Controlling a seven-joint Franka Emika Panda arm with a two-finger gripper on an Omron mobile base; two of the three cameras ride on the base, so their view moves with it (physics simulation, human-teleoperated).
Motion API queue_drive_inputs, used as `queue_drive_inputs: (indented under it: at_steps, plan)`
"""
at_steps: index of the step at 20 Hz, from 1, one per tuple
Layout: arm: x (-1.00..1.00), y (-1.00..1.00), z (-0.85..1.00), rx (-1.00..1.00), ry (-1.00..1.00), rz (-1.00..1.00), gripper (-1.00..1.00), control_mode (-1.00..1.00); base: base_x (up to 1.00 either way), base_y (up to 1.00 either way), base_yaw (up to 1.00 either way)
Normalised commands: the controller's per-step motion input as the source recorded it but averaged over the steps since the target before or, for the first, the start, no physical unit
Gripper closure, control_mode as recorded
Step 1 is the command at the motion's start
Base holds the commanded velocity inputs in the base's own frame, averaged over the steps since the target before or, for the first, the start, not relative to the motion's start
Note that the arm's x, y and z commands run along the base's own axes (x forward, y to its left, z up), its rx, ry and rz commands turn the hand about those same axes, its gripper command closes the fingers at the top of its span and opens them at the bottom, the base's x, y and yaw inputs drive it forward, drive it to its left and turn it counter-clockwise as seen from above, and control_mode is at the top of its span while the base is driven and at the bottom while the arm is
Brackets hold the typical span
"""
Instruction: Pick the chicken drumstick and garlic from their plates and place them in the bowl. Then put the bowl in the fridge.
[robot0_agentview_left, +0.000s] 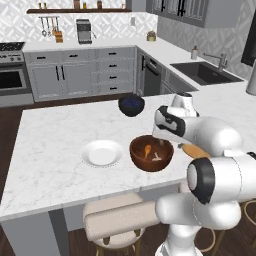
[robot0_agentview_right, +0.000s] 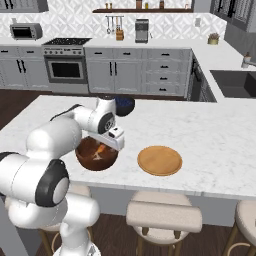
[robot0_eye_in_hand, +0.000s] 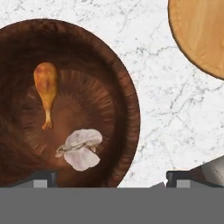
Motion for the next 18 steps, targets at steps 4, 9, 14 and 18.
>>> queue_drive_inputs:
  at_steps: [4, 9, 14, 18]
  plan:
    - [-0.02, -0.25, -0.30, 0.01, 0.06, 0.10, -1.00, -1.00, 0.00, 0.00, 0.00]
    - [0.23, -0.05, -0.22, 0.02, 0.01, 0.10, -1.00, -1.00, 0.00, 0.00, 0.00]
    - [0.10, 0.00, -0.36, 0.00, 0.01, 0.05, -1.00, -1.00, 0.00, 0.00, 0.00]
    - [0.08, 0.00, -0.39, 0.00, 0.00, 0.01, -1.00, -1.00, 0.00, 0.00, 0.00]
